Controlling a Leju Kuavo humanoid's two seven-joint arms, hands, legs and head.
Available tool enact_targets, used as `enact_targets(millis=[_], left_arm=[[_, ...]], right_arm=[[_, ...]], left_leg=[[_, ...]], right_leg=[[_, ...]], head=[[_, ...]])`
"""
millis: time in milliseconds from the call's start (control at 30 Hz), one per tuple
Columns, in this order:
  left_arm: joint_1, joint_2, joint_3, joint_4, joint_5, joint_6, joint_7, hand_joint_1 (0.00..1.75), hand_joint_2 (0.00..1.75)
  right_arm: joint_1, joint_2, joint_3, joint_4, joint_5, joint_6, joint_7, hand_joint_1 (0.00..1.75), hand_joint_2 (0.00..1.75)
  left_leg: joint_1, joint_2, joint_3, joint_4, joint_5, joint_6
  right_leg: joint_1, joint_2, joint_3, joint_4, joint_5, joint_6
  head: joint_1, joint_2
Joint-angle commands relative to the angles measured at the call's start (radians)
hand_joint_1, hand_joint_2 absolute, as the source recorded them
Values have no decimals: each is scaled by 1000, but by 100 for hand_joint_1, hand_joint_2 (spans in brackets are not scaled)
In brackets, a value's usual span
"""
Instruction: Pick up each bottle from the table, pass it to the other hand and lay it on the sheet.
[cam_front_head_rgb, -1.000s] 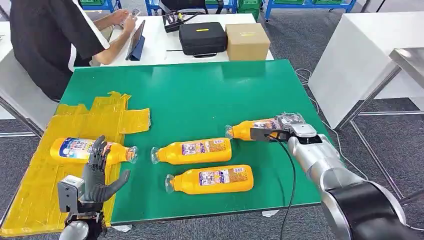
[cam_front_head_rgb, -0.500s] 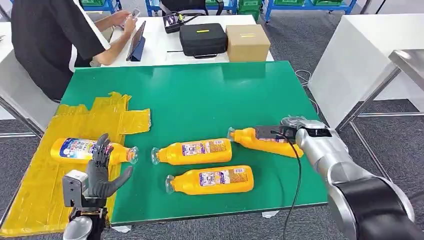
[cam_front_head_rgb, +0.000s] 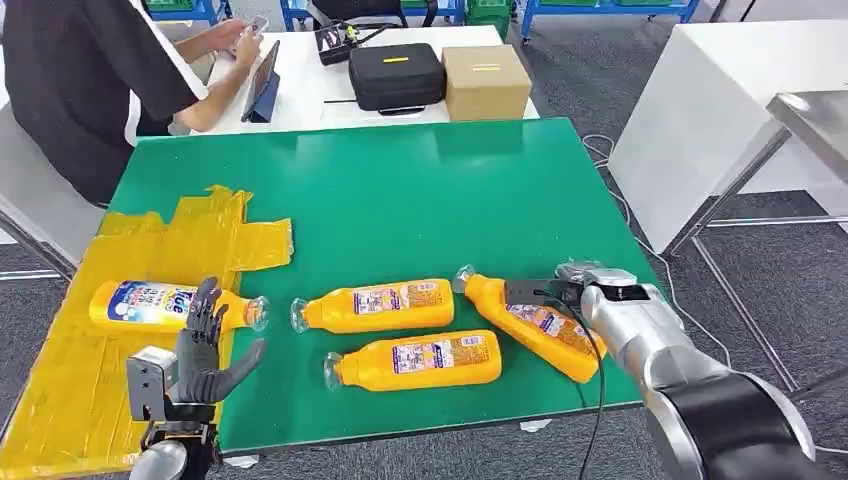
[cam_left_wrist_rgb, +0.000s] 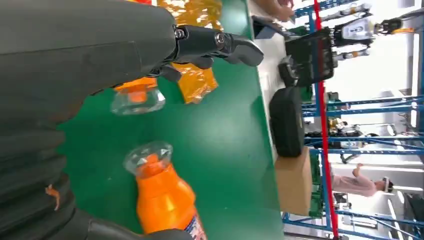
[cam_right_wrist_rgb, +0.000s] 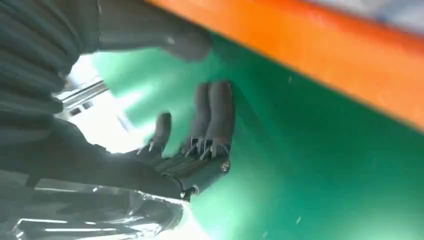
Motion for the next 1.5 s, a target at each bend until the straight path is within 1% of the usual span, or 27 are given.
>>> enact_targets(millis=[33, 67, 133, 167, 200, 233, 267, 300, 333, 367, 400, 433, 567, 633, 700, 833, 933, 1033, 1100, 1133, 1200, 1233, 1333, 1367, 1400, 1467, 1500], left_arm=[[14, -1, 22, 56, 3, -1, 2, 0, 175], [14, -1, 22, 56, 3, -1, 2, 0, 175], [16, -3, 23, 53, 3, -1, 2, 0, 175], [23, -5, 28, 46, 3, -1, 2, 0, 175], [33, -7, 33, 38, 2, 0, 4, 0, 175], [42, -8, 39, 29, 2, 0, 5, 0, 175], [50, -9, 46, 17, 1, 1, 7, 0, 175], [61, -11, 57, 0, 0, 3, 13, 0, 175], [67, -11, 64, -9, 0, 3, 16, 0, 175], [75, -16, 77, -21, -4, 0, 28, 0, 175], [82, -21, 88, -27, -9, -3, 35, 0, 175], [87, -25, 97, -29, -12, -5, 37, 0, 175], [96, -43, 127, -17, -26, -21, 38, 0, 175], [99, -43, 130, -13, -28, -25, 35, 0, 175], [100, -53, 143, -4, -30, -25, 33, 0, 175], [105, -60, 165, 30, -32, -27, 31, 0, 175], [99, -67, 169, 52, -33, -32, 27, 0, 175], [86, -78, 173, 60, -41, -31, 25, 0, 175], [79, -81, 176, 55, -45, -25, 30, 0, 175], [79, -82, 181, 51, -46, -20, 33, 0, 175], [88, -83, 190, 40, -47, -18, 36, 0, 175], [91, -85, 193, 39, -47, -18, 37, 0, 175], [94, -84, 193, 41, -47, -18, 36, 0, 175], [92, -85, 196, 44, -47, -17, 36, 0, 175], [88, -86, 198, 48, -48, -22, 38, 0, 175], [83, -87, 203, 50, -48, -24, 40, 0, 175], [82, -87, 204, 49, -48, -25, 41, 0, 175]], right_arm=[[113, 47, 57, 92, 20, -14, 27, 0, 175], [113, 47, 57, 92, 20, -14, 27, 0, 175], [116, 45, 58, 88, 23, -36, 32, 0, 175], [116, 45, 66, 70, 37, -97, 51, 0, 175], [104, 50, 61, 53, 36, -154, 61, 0, 175], [93, 53, 65, 36, 46, -200, 74, 0, 175], [81, 55, 80, 18, 67, -245, 92, 0, 175], [71, 59, 85, -14, 82, -304, 118, 0, 175], [64, 64, 85, -32, 87, -327, 130, 0, 175], [70, 61, 92, -71, 110, -377, 165, 0, 175], [82, 57, 96, -125, 130, -403, 190, 0, 175], [101, 53, 91, -178, 137, -425, 203, 0, 175], [223, 16, 66, -484, 163, -452, 233, 0, 175], [239, 14, 64, -524, 170, -439, 242, 0, 175], [268, 10, 65, -605, 223, -498, 276, 0, 175], [381, -7, 64, -922, 308, -520, 323, 0, 175], [441, -22, 75, -1057, 308, -554, 333, 0, 175], [523, 36, 41, -1164, 304, -597, 272, 0, 175], [530, 11, 82, -1209, 308, -615, 323, 0, 175], [537, 21, 87, -1230, 308, -609, 322, 0, 175], [555, 52, 64, -1267, 308, -638, 288, 0, 175], [566, 73, 49, -1281, 277, -648, 237, 0, 175], [568, 77, 49, -1287, 277, -648, 236, 0, 175], [569, 85, 50, -1291, 209, -634, 186, 0, 175], [573, 96, 51, -1298, 89, -611, 115, 0, 175], [578, 104, 65, -1306, 17, -584, 82, 0, 175], [583, 109, 70, -1307, 12, -583, 81, 0, 175]], left_leg=[[0, -1, -9, 4, 3, -2], [0, -4, -19, 4, 7, -3], [0, -2, -13, 2, 8, -1], [1, -4, -18, 1, 11, -1], [1, -3, -14, 1, 9, 0], [1, -4, -18, 0, 11, -1], [1, -2, -14, 0, 9, 0], [0, -3, -17, -1, 11, -1], [0, -1, -15, 0, 10, 0], [0, -2, -17, -2, 11, -1], [0, 0, -14, 0, 9, 0], [0, 1, -12, 1, 8, 1], [0, -3, -15, 0, 10, 0], [-1, -5, -18, -1, 10, 0], [0, -5, -18, 1, 9, 1], [-1, -9, -26, 0, 11, 0], [-1, -10, -30, 0, 11, 0], [-1, -13, -31, 0, 11, -1], [0, -11, -34, 0, 11, 0], [-1, -12, -35, 0, 11, -1], [-1, -13, -35, 0, 10, -1], [-2, -13, -35, 1, 10, -2], [0, -11, -36, 0, 11, 0], [-1, -12, -36, 0, 11, 0], [0, -11, -36, 0, 11, 0], [-1, -12, -36, 0, 11, -1], [0, -12, -36, 0, 12, 0]], right_leg=[[0, 1, -10, 5, 2, -1], [0, 0, -18, 5, 5, -2], [1, 0, -12, 2, 6, 1], [1, -1, -16, 1, 9, 2], [1, 0, -13, 1, 9, 1], [1, 0, -17, 0, 10, 1], [1, 1, -13, 1, 9, 1], [1, 1, -16, 0, 10, 1], [0, 2, -14, 2, 9, 1], [0, 3, -16, 1, 10, 1], [1, 3, -5, 1, 9, 1], [0, 3, -1, 3, 8, 2], [1, 1, -4, 2, 8, 1], [0, -1, -7, 2, 8, 1], [1, -2, -6, 4, 6, 2], [0, -5, -13, 5, 6, 2], [0, -6, -16, 5, 5, 2], [-1, -9, -17, 4, 4, 2], [1, -9, -20, 4, 6, 2], [0, -9, -21, 4, 5, 2], [-1, -8, -21, 6, 4, 1], [-1, -7, -21, 6, 4, 1], [1, -8, -23, 4, 6, 2], [0, -8, -22, 4, 6, 2], [1, -8, -23, 4, 6, 2], [0, -8, -23, 4, 6, 2], [1, -8, -23, 4, 6, 2]], head=[[0, 0], [0, 0], [0, 0], [0, 0], [0, 0], [0, 0], [0, 0], [0, 0], [0, 0], [0, 0], [1, 0], [0, 0], [0, 0], [0, 0], [0, 0], [0, 0], [0, 0], [0, 0], [0, 0], [0, 0], [0, 0], [0, 0], [0, 0], [0, 0], [0, 0], [0, 0], [0, 0]])
